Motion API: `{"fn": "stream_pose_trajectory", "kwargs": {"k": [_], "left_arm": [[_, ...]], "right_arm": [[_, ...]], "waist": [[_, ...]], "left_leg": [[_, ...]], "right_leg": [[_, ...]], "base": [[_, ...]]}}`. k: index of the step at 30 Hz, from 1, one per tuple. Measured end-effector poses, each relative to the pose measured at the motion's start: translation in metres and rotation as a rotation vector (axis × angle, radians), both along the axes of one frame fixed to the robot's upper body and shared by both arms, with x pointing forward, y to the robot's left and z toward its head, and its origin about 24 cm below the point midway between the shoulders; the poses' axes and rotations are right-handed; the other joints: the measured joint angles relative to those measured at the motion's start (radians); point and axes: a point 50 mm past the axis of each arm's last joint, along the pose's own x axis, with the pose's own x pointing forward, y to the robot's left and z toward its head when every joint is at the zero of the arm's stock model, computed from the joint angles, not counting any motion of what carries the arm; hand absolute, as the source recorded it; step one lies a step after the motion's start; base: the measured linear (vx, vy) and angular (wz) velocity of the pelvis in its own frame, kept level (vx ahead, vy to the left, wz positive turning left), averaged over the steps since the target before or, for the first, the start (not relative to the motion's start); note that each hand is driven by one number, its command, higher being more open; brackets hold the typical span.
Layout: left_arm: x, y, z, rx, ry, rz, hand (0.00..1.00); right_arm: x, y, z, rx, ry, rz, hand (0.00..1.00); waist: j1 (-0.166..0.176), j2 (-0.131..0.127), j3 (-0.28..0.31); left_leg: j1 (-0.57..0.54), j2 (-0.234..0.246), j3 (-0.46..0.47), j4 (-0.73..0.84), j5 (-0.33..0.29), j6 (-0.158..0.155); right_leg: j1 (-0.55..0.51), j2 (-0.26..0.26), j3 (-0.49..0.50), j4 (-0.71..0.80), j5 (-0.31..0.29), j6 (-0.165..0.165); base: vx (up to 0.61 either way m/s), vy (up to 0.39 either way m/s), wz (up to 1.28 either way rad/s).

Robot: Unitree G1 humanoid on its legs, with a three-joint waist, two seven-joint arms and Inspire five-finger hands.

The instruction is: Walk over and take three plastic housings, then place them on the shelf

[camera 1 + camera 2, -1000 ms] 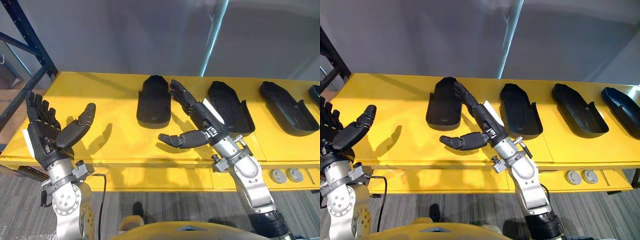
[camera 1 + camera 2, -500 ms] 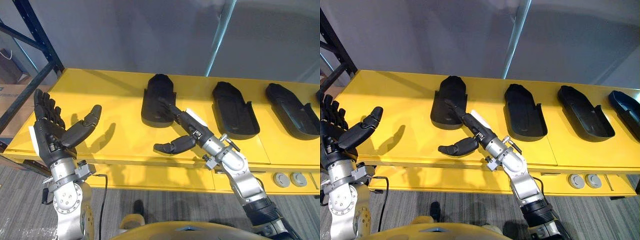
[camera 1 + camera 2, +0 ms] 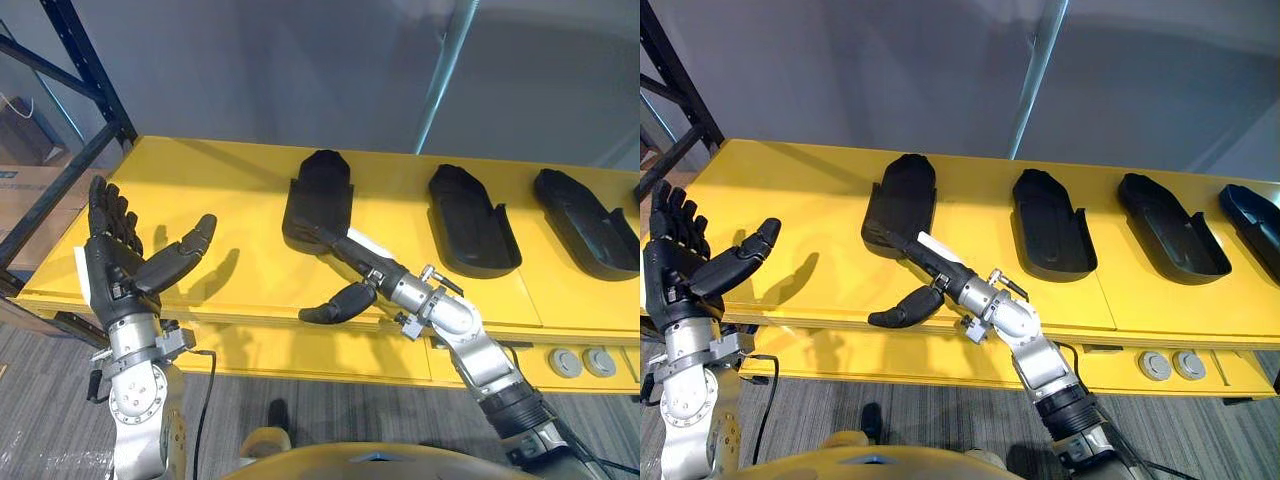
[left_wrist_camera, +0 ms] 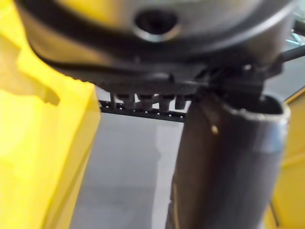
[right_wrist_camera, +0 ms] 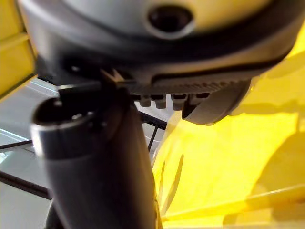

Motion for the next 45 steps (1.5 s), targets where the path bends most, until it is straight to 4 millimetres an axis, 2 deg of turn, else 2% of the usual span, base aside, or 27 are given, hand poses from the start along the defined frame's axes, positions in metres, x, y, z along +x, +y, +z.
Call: {"fn": "stream_pose_trajectory", "kwargs": {"k": [13, 45], "left_arm": [[0.004, -0.003, 0.002, 0.030, 0.007, -0.048, 1.00], [0.005, -0.001, 0.004, 0.068, 0.021, -0.076, 1.00]], "right_arm": [[0.003, -0.009, 0.001, -0.107, 0.006, 0.066, 1.00], [0.002, -0.017, 0.010, -0.178, 0.004, 0.122, 1.00]], "waist": [[0.019, -0.009, 0.005], [0.020, -0.019, 0.010]], "left_leg": [[0.013, 0.000, -0.004, 0.000, 0.001, 0.001], [0.014, 0.001, 0.008, 0.000, 0.001, 0.001]], "right_leg": [[0.015, -0.001, -0.012, -0.001, -0.002, -0.002], [0.015, -0.002, -0.001, -0.002, 0.000, 0.001]], "base": [[0.00, -0.004, 0.03], [0.00, 0.000, 0.00]]}}
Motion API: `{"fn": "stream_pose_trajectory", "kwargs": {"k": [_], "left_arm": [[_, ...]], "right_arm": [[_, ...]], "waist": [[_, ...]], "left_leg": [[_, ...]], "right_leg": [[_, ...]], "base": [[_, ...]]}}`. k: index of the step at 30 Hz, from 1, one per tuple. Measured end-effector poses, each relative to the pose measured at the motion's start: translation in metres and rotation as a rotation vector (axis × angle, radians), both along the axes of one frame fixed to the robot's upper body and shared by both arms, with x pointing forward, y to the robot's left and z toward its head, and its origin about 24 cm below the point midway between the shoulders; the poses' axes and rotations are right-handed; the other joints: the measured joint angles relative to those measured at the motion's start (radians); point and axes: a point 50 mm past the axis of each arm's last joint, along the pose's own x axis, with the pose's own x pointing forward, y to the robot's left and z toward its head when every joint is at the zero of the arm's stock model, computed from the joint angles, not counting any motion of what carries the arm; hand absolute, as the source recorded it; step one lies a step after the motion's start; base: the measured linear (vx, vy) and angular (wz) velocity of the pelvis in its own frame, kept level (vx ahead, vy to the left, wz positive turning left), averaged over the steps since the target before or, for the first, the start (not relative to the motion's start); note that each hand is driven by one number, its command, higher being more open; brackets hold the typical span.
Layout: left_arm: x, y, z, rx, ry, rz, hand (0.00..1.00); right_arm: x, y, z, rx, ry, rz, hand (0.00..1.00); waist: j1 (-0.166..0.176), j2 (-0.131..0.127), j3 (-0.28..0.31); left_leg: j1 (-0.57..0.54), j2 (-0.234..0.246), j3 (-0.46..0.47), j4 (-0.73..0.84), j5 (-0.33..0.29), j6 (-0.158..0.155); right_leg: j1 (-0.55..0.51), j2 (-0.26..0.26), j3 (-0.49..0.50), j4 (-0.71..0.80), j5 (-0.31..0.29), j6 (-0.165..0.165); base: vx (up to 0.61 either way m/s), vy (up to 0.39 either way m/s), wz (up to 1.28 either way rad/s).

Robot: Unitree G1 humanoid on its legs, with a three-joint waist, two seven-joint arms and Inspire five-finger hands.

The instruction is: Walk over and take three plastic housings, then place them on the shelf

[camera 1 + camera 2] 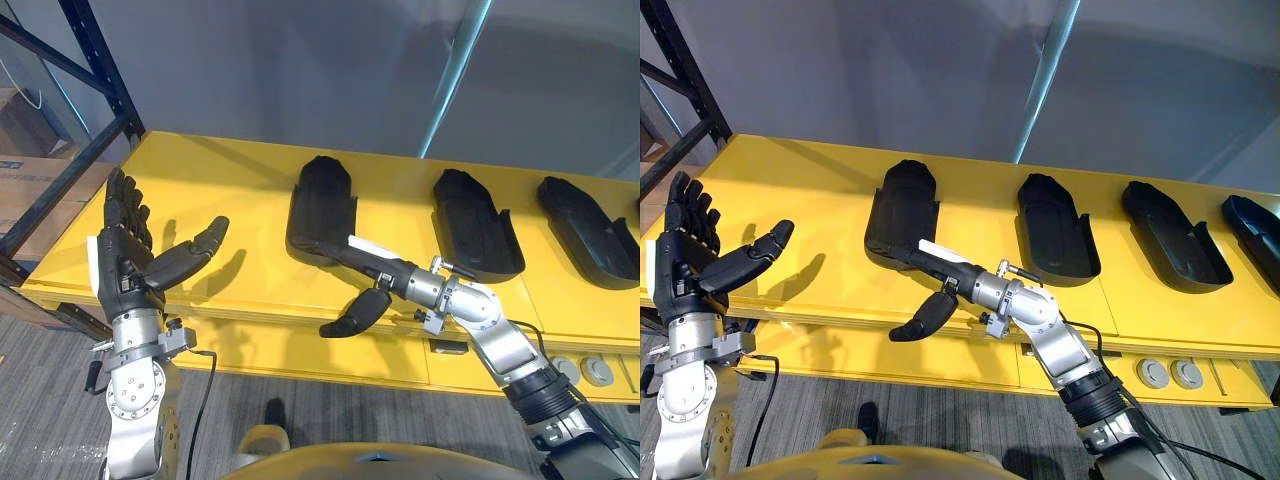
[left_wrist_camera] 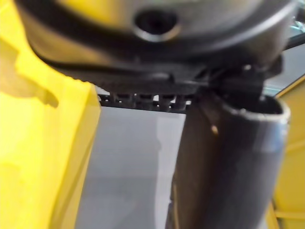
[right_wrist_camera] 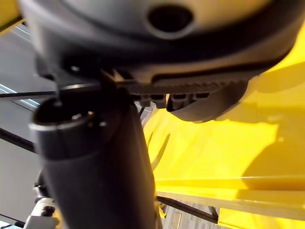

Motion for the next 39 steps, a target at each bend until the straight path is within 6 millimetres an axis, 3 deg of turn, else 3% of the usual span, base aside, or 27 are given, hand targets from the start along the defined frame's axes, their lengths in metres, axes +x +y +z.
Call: {"fn": "stream_pose_trajectory", "kwargs": {"k": [14, 17, 21, 27, 31, 39], "left_arm": [[0.002, -0.002, -0.009, -0.005, 0.048, -0.036, 1.00], [0.003, -0.003, -0.009, -0.002, 0.048, -0.048, 1.00], [0.003, -0.004, -0.009, -0.002, 0.047, -0.055, 1.00], [0.004, -0.008, -0.007, 0.005, 0.027, -0.091, 1.00], [0.006, -0.020, 0.000, -0.029, -0.037, -0.164, 1.00], [0.003, -0.059, 0.030, -0.205, -0.255, -0.386, 1.00]], "right_arm": [[0.002, -0.004, 0.002, 0.021, -0.031, -0.064, 1.00], [0.007, -0.012, 0.011, 0.052, -0.079, -0.133, 1.00], [0.012, -0.026, 0.040, 0.207, -0.198, -0.255, 1.00], [0.006, -0.037, 0.086, 0.594, -0.400, -0.454, 1.00], [-0.022, -0.055, 0.088, 0.787, -0.468, -0.664, 1.00], [-0.072, -0.087, 0.056, 0.864, -0.430, -1.064, 1.00]], "waist": [[-0.001, 0.000, 0.000], [-0.001, 0.000, 0.000], [-0.004, 0.000, -0.001], [-0.028, 0.008, -0.006], [-0.037, 0.017, -0.017], [-0.138, 0.029, -0.061]], "left_leg": [[-0.002, 0.001, 0.007, 0.000, -0.001, 0.000], [-0.003, 0.001, 0.012, 0.000, -0.003, -0.001], [-0.003, 0.001, 0.022, 0.000, -0.003, -0.001], [0.013, 0.002, 0.048, 0.000, -0.004, 0.000], [0.041, 0.011, 0.100, 0.000, -0.028, -0.005], [0.110, 0.037, 0.281, 0.000, -0.082, -0.016]], "right_leg": [[-0.004, 0.001, 0.006, -0.001, 0.000, 0.001], [-0.007, 0.001, 0.012, -0.001, 0.002, 0.002], [-0.012, 0.001, 0.021, 0.000, 0.009, 0.010], [-0.014, 0.002, 0.048, 0.001, 0.010, 0.009], [-0.016, 0.001, 0.098, 0.002, 0.013, 0.010], [-0.048, 0.007, 0.246, -0.002, 0.024, 0.018]], "base": [[0.00, 0.000, 0.00], [0.00, 0.000, -0.04], [0.00, 0.000, -0.07], [0.01, 0.002, -0.13], [0.02, 0.010, -0.34], [0.04, 0.022, -0.64]]}}
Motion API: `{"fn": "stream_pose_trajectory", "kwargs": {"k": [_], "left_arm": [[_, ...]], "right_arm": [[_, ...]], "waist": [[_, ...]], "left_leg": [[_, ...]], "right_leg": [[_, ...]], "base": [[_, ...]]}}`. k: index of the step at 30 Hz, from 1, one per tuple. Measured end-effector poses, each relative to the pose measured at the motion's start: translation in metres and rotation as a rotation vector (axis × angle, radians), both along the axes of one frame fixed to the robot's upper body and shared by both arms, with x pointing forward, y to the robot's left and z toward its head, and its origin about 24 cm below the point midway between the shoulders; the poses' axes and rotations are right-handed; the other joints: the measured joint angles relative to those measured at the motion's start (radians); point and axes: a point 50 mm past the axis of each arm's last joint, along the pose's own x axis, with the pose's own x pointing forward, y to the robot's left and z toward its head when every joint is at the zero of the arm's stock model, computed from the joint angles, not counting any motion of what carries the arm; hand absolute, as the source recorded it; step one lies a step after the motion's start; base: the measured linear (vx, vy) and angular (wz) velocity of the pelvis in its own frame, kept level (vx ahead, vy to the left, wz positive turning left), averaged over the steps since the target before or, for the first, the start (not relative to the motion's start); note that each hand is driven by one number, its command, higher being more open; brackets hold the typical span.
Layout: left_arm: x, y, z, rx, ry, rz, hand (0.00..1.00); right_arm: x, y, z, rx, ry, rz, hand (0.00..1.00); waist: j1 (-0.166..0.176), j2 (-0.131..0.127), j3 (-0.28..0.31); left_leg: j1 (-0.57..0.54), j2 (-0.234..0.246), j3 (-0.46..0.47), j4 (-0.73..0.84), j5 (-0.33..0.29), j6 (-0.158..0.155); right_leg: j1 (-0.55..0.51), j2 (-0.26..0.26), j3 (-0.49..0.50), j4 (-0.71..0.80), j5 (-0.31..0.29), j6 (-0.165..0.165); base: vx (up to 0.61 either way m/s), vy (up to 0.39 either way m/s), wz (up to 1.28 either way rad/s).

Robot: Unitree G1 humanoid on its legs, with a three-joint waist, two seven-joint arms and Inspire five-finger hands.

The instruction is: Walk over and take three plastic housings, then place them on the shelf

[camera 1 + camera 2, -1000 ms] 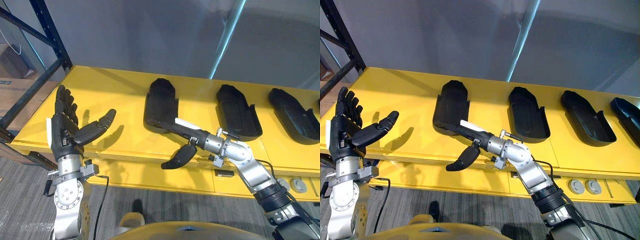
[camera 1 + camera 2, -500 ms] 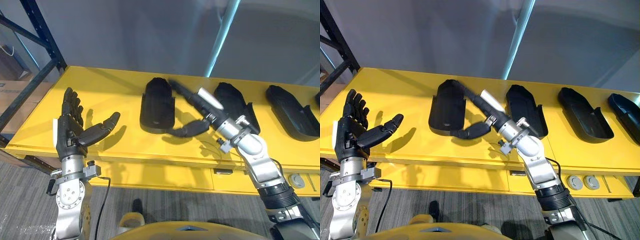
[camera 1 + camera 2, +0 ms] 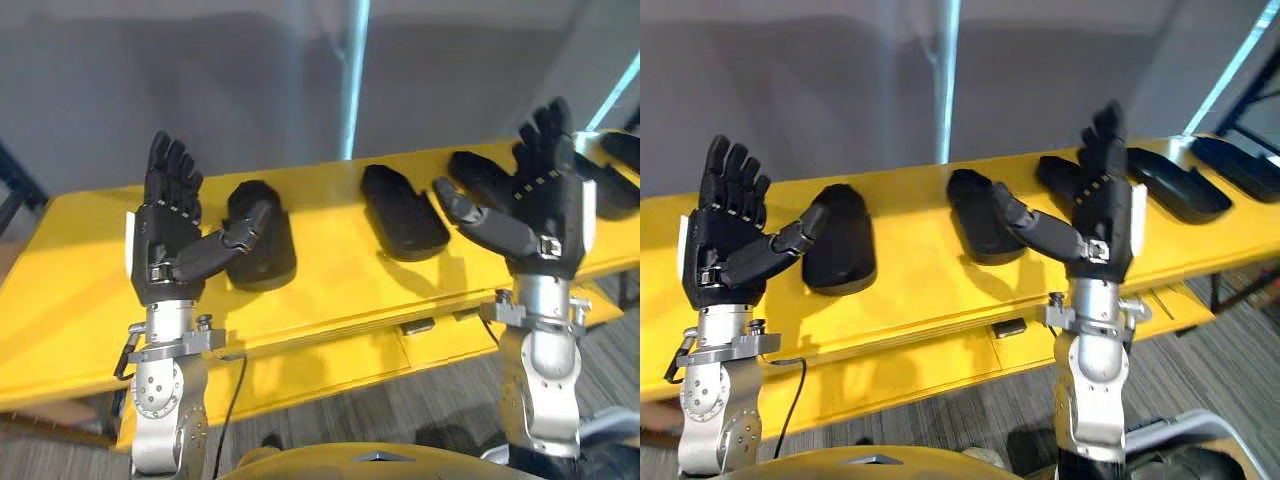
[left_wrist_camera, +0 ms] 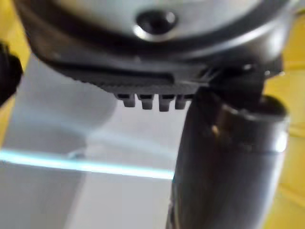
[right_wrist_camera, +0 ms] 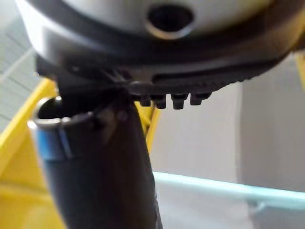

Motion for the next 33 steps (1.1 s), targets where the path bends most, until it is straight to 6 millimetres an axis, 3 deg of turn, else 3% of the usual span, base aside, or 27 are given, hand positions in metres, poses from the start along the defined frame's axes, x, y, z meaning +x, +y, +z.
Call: {"fn": "stream_pose_trajectory", "kwargs": {"k": [7, 11, 14, 15, 17, 18, 19, 21, 23, 25, 28, 33], "left_arm": [[0.005, -0.029, 0.002, -0.123, -0.009, -0.137, 1.00], [0.008, -0.033, 0.002, -0.151, 0.001, -0.124, 1.00], [0.013, -0.030, 0.005, -0.174, -0.001, -0.080, 1.00], [0.013, -0.029, 0.005, -0.180, 0.003, -0.067, 1.00], [0.012, -0.021, 0.005, -0.201, 0.013, -0.001, 1.00], [0.011, -0.014, 0.004, -0.211, 0.025, 0.047, 1.00], [0.008, -0.008, 0.001, -0.208, 0.048, 0.079, 1.00], [-0.001, 0.000, -0.001, -0.201, 0.063, 0.119, 1.00], [-0.008, 0.007, 0.005, -0.189, 0.027, 0.139, 1.00], [-0.011, 0.011, 0.013, -0.172, -0.024, 0.131, 1.00], [-0.013, 0.013, 0.016, -0.167, -0.052, 0.141, 1.00], [-0.010, 0.011, 0.024, -0.148, -0.112, 0.088, 1.00]], "right_arm": [[-0.047, -0.012, -0.019, 0.046, 0.135, -0.145, 1.00], [-0.063, -0.024, -0.024, 0.079, 0.154, -0.226, 1.00], [-0.068, -0.027, -0.019, 0.082, 0.101, -0.227, 1.00], [-0.068, -0.026, -0.017, 0.083, 0.086, -0.214, 1.00], [-0.061, -0.019, -0.006, 0.061, 0.015, -0.143, 1.00], [-0.052, -0.012, 0.002, 0.049, -0.045, -0.074, 1.00], [-0.042, -0.008, 0.010, 0.041, -0.093, -0.012, 1.00], [-0.031, 0.001, 0.020, 0.023, -0.148, 0.061, 1.00], [-0.025, 0.008, 0.023, 0.024, -0.160, 0.064, 1.00], [-0.023, 0.010, 0.018, 0.056, -0.115, 0.050, 1.00], [-0.025, 0.010, 0.013, 0.072, -0.077, 0.038, 1.00], [-0.024, 0.010, 0.009, 0.060, -0.061, 0.025, 1.00]], "waist": [[-0.091, -0.010, -0.032], [-0.140, -0.004, -0.032], [-0.144, 0.007, -0.032], [-0.144, 0.011, -0.032], [-0.124, 0.042, -0.029], [-0.096, 0.064, -0.016], [-0.058, 0.088, -0.005], [-0.023, 0.123, -0.009], [-0.016, 0.123, -0.003], [0.014, 0.078, 0.023], [0.027, 0.055, 0.031], [0.030, 0.061, 0.062]], "left_leg": [[0.091, 0.064, 0.228, 0.001, -0.044, -0.060], [0.120, 0.093, 0.322, 0.006, -0.052, -0.088], [0.112, 0.138, 0.348, 0.107, -0.102, -0.114], [0.103, 0.146, 0.326, 0.137, -0.119, -0.105], [0.060, 0.180, 0.138, 0.249, -0.199, -0.063], [0.036, 0.180, -0.014, 0.322, -0.272, -0.037], [0.029, 0.171, -0.157, 0.363, -0.323, -0.031], [0.028, 0.151, -0.266, 0.367, -0.354, -0.048], [0.012, 0.131, -0.268, 0.361, -0.367, -0.070], [0.006, 0.101, -0.286, 0.346, -0.372, -0.076], [-0.038, 0.069, -0.327, 0.390, -0.385, -0.060], [-0.058, 0.047, -0.304, 0.494, -0.425, -0.040]], "right_leg": [[-0.042, 0.080, 0.202, -0.017, 0.020, -0.006], [-0.064, 0.122, 0.274, -0.033, 0.028, -0.002], [-0.078, 0.156, 0.331, -0.031, 0.040, -0.016], [-0.080, 0.163, 0.345, -0.029, 0.041, -0.017], [-0.105, 0.199, 0.403, -0.008, 0.042, -0.017], [-0.111, 0.210, 0.454, -0.005, 0.046, -0.029], [-0.119, 0.229, 0.502, 0.001, 0.047, -0.039], [-0.156, 0.246, 0.541, 0.039, 0.043, -0.036], [-0.181, 0.229, 0.533, 0.057, 0.039, -0.022], [-0.183, 0.195, 0.518, 0.055, 0.044, -0.008], [-0.189, 0.158, 0.495, 0.065, 0.041, 0.001], [-0.199, 0.134, 0.487, 0.097, 0.061, 0.028]], "base": [[0.08, -0.017, -0.90], [0.06, -0.037, -0.75], [0.09, -0.069, -0.64], [0.09, -0.117, -0.75], [0.06, -0.075, -0.94], [0.00, 0.078, -1.33], [-0.03, 0.130, -1.35], [-0.08, 0.163, -0.81], [-0.12, 0.146, -0.04], [-0.18, 0.126, 0.30], [-0.13, 0.075, 0.35], [-0.12, 0.086, -0.18]]}}
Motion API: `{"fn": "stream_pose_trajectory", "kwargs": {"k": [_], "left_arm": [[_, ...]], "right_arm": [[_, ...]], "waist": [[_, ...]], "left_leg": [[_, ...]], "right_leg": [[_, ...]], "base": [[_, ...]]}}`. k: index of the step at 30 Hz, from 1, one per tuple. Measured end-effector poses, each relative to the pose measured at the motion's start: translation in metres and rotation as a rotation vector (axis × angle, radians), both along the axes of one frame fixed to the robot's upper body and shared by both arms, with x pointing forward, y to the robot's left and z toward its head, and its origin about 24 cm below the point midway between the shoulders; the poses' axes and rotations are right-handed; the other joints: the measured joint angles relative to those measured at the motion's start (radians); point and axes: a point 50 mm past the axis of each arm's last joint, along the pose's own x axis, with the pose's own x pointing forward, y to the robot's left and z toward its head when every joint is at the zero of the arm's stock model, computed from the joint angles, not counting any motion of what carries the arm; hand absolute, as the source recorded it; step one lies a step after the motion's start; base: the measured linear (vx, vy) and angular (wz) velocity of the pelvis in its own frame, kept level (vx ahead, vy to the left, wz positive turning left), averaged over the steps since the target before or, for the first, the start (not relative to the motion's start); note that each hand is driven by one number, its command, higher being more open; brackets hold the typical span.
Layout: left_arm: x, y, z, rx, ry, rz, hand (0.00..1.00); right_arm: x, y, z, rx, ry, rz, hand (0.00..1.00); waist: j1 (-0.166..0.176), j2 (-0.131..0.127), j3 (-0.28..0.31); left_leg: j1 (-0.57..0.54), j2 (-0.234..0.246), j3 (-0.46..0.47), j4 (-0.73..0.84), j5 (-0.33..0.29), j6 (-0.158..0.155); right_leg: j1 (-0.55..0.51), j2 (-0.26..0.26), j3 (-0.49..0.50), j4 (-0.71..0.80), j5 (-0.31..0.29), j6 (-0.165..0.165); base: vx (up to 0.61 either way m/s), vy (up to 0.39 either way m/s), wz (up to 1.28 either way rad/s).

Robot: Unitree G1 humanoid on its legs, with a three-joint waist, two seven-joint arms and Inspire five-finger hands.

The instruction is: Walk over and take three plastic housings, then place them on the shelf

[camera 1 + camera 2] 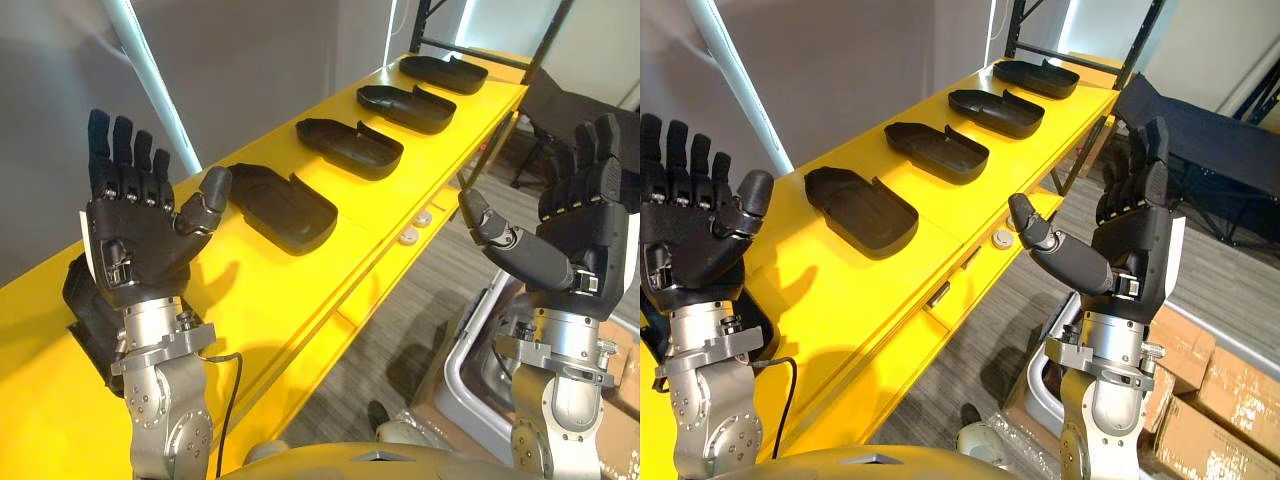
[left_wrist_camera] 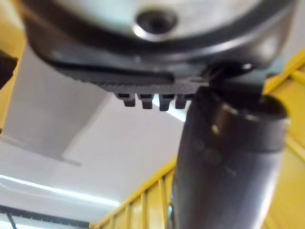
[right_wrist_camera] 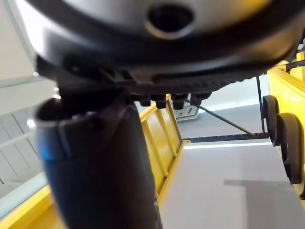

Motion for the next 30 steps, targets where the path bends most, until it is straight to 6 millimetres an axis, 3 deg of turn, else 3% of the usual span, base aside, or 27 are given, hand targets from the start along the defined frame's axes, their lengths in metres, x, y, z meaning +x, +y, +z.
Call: {"fn": "stream_pose_trajectory", "kwargs": {"k": [1, 2, 3, 4, 5, 7, 8, 10, 11, 12, 13, 14, 15, 16, 17, 18, 19, 20, 21, 22, 23, 26, 28, 30], "left_arm": [[0.001, -0.001, 0.002, 0.006, -0.014, -0.007, 1.00], [0.000, 0.000, 0.006, 0.013, -0.031, 0.000, 1.00], [0.000, 0.002, 0.008, 0.016, -0.043, 0.008, 1.00], [0.003, 0.003, 0.010, 0.026, -0.056, 0.004, 1.00], [0.004, 0.005, 0.010, 0.033, -0.057, 0.011, 1.00], [0.006, 0.008, 0.005, 0.013, -0.031, 0.018, 1.00], [0.007, 0.010, 0.002, 0.003, -0.020, 0.023, 1.00], [0.008, 0.019, -0.008, -0.027, 0.026, 0.046, 1.00], [0.009, 0.021, -0.011, -0.045, 0.041, 0.047, 1.00], [0.003, 0.030, -0.022, -0.049, 0.103, 0.092, 1.00], [0.000, 0.033, -0.025, -0.048, 0.123, 0.117, 1.00], [-0.004, 0.037, -0.029, -0.057, 0.147, 0.146, 1.00], [-0.009, 0.041, -0.037, -0.084, 0.184, 0.185, 1.00], [-0.012, 0.041, -0.047, -0.148, 0.220, 0.224, 1.00], [-0.011, 0.039, -0.053, -0.184, 0.246, 0.226, 1.00], [-0.012, 0.039, -0.053, -0.185, 0.247, 0.226, 1.00], [-0.012, 0.039, -0.053, -0.182, 0.241, 0.219, 1.00], [-0.014, 0.039, -0.051, -0.178, 0.223, 0.207, 1.00], [-0.017, 0.039, -0.050, -0.180, 0.212, 0.205, 1.00], [-0.021, 0.039, -0.046, -0.172, 0.190, 0.208, 1.00], [-0.022, 0.039, -0.043, -0.163, 0.164, 0.205, 1.00], [-0.021, 0.037, -0.042, -0.153, 0.150, 0.186, 1.00], [-0.015, 0.028, -0.042, -0.150, 0.140, 0.127, 1.00], [-0.007, 0.021, -0.048, -0.149, 0.165, 0.074, 1.00]], "right_arm": [[0.001, 0.001, 0.001, 0.004, -0.011, 0.008, 1.00], [0.004, 0.004, 0.005, 0.003, -0.037, 0.027, 1.00], [0.006, 0.006, 0.008, 0.004, -0.060, 0.038, 1.00], [0.009, 0.010, 0.013, 0.013, -0.103, 0.053, 1.00], [0.014, 0.014, 0.017, 0.024, -0.130, 0.069, 1.00], [0.030, 0.023, 0.014, 0.035, -0.127, 0.099, 1.00], [0.036, 0.027, 0.011, 0.042, -0.112, 0.110, 1.00], [0.057, 0.039, -0.008, 0.007, -0.008, 0.132, 1.00], [0.060, 0.040, -0.014, -0.008, 0.021, 0.131, 1.00], [0.064, 0.042, -0.028, -0.024, 0.101, 0.144, 1.00], [0.065, 0.042, -0.030, -0.028, 0.122, 0.161, 1.00], [0.065, 0.041, -0.033, -0.038, 0.138, 0.171, 1.00], [0.065, 0.038, -0.035, -0.057, 0.162, 0.192, 1.00], [0.065, 0.031, -0.037, -0.090, 0.191, 0.209, 1.00], [0.059, 0.019, -0.048, -0.095, 0.267, 0.200, 1.00], [0.054, 0.013, -0.054, -0.086, 0.303, 0.184, 1.00], [0.042, 0.000, -0.064, -0.091, 0.359, 0.142, 1.00], [0.033, -0.011, -0.068, -0.094, 0.384, 0.095, 1.00], [0.031, -0.015, -0.067, -0.099, 0.386, 0.079, 1.00], [0.029, -0.020, -0.066, -0.100, 0.377, 0.058, 1.00], [0.028, -0.022, -0.065, -0.077, 0.370, 0.051, 1.00], [0.028, -0.019, -0.058, -0.060, 0.338, 0.043, 1.00], [0.029, -0.017, -0.064, -0.031, 0.367, -0.009, 1.00], [0.029, -0.014, -0.076, -0.007, 0.427, -0.059, 1.00]], "waist": [[0.001, -0.004, 0.007], [0.005, -0.003, 0.009], [0.011, 0.014, 0.014], [0.007, 0.010, 0.018], [0.003, 0.003, 0.022], [0.005, 0.006, 0.022], [0.011, 0.008, 0.021], [0.050, 0.006, 0.019], [0.060, 0.003, 0.018], [0.069, -0.017, 0.014], [0.072, -0.030, 0.013], [0.076, -0.035, 0.012], [0.083, -0.022, 0.017], [0.070, 0.024, 0.041], [0.031, 0.032, 0.057], [0.021, 0.024, 0.065], [0.017, 0.004, 0.079], [0.018, 0.002, 0.079], [0.018, 0.007, 0.077], [0.017, 0.015, 0.076], [0.016, 0.014, 0.076], [0.019, 0.024, 0.072], [0.003, 0.035, 0.065], [0.006, 0.006, 0.075]], "left_leg": [[0.000, 0.000, 0.022, 0.014, -0.004, 0.006], [-0.004, 0.015, 0.055, 0.003, 0.008, 0.023], [-0.013, 0.032, 0.076, -0.004, 0.019, 0.024], [-0.025, 0.040, 0.087, -0.015, 0.044, 0.025], [-0.020, 0.042, 0.091, -0.034, 0.073, 0.023], [-0.011, 0.077, 0.106, -0.037, 0.093, 0.003], [-0.011, 0.094, 0.111, -0.035, 0.099, -0.008], [-0.017, 0.176, 0.138, -0.039, 0.132, -0.068], [-0.021, 0.195, 0.145, -0.040, 0.141, -0.085], [-0.041, 0.239, 0.143, -0.034, 0.172, -0.145], [-0.045, 0.256, 0.141, -0.035, 0.181, -0.159], [-0.049, 0.276, 0.137, -0.039, 0.192, -0.156], [-0.050, 0.306, 0.125, -0.060, 0.223, -0.144], [-0.068, 0.358, 0.086, -0.070, 0.277, -0.091], [-0.103, 0.374, 0.052, -0.066, 0.380, 0.008], [-0.111, 0.375, 0.044, -0.057, 0.431, 0.048], [-0.115, 0.361, 0.025, -0.038, 0.431, 0.032], [-0.101, 0.295, -0.012, -0.037, 0.361, -0.016], [-0.096, 0.260, -0.030, -0.040, 0.334, -0.013], [-0.085, 0.204, -0.029, -0.044, 0.276, 0.021], [-0.076, 0.186, -0.037, -0.047, 0.256, 0.030], [-0.044, 0.136, -0.051, -0.095, 0.185, 0.030], [-0.012, 0.115, -0.032, -0.185, 0.143, -0.007], [-0.007, 0.070, -0.017, -0.205, 0.154, -0.039]], "right_leg": [[-0.002, 0.001, -0.004, -0.008, 0.033, -0.003], [-0.002, 0.004, -0.007, -0.079, 0.124, 0.005], [-0.007, 0.000, -0.020, -0.085, 0.134, -0.008], [-0.058, -0.004, -0.096, 0.119, -0.004, -0.071], [-0.095, -0.035, -0.147, 0.311, -0.102, -0.104], [-0.104, -0.111, -0.221, 0.527, -0.159, -0.160], [-0.102, -0.140, -0.240, 0.574, -0.166, -0.170], [-0.079, -0.245, -0.271, 0.620, -0.165, -0.171], [-0.069, -0.261, -0.275, 0.609, -0.163, -0.168], [-0.024, -0.288, -0.276, 0.488, -0.102, -0.084], [-0.006, -0.286, -0.287, 0.435, -0.124, 0.005], [0.008, -0.269, -0.308, 0.391, -0.184, 0.082], [0.023, -0.239, -0.341, 0.331, -0.255, 0.092], [0.026, -0.177, -0.368, 0.284, -0.281, 0.070], [0.036, -0.145, -0.386, 0.268, -0.273, 0.042], [0.048, -0.139, -0.392, 0.257, -0.269, 0.026], [0.078, -0.137, -0.391, 0.218, -0.253, -0.004], [0.095, -0.127, -0.379, 0.173, -0.229, -0.023], [0.095, -0.119, -0.362, 0.151, -0.213, -0.030], [0.095, -0.098, -0.332, 0.112, -0.185, -0.038], [0.089, -0.085, -0.310, 0.094, -0.169, -0.040], [0.066, -0.076, -0.250, 0.023, -0.106, -0.027], [0.046, -0.090, -0.247, 0.006, -0.077, 0.000], [0.040, -0.136, -0.261, -0.013, -0.042, 0.019]], "base": [[-0.20, 0.035, -0.66], [-0.22, -0.002, -0.74], [-0.21, -0.029, -0.68], [-0.15, -0.034, -0.37], [-0.12, -0.034, -0.23], [-0.08, -0.124, -0.23], [-0.09, -0.237, -0.46], [-0.08, -0.364, -0.61], [-0.08, -0.638, -0.69], [-0.04, -0.414, -0.59], [-0.04, -0.678, -0.65], [-0.02, -0.396, -0.73], [-0.02, -0.661, -0.86], [-0.05, -0.697, -0.53], [-0.04, -0.656, -0.11], [-0.04, -0.525, 0.12], [-0.01, -0.286, -0.27], [-0.02, -0.230, -0.51], [-0.02, -0.133, -0.82], [-0.02, -0.112, -0.80], [-0.02, -0.090, -0.86], [-0.06, 0.011, -0.66], [-0.11, 0.141, -0.18], [-0.14, 0.205, -0.20]]}}
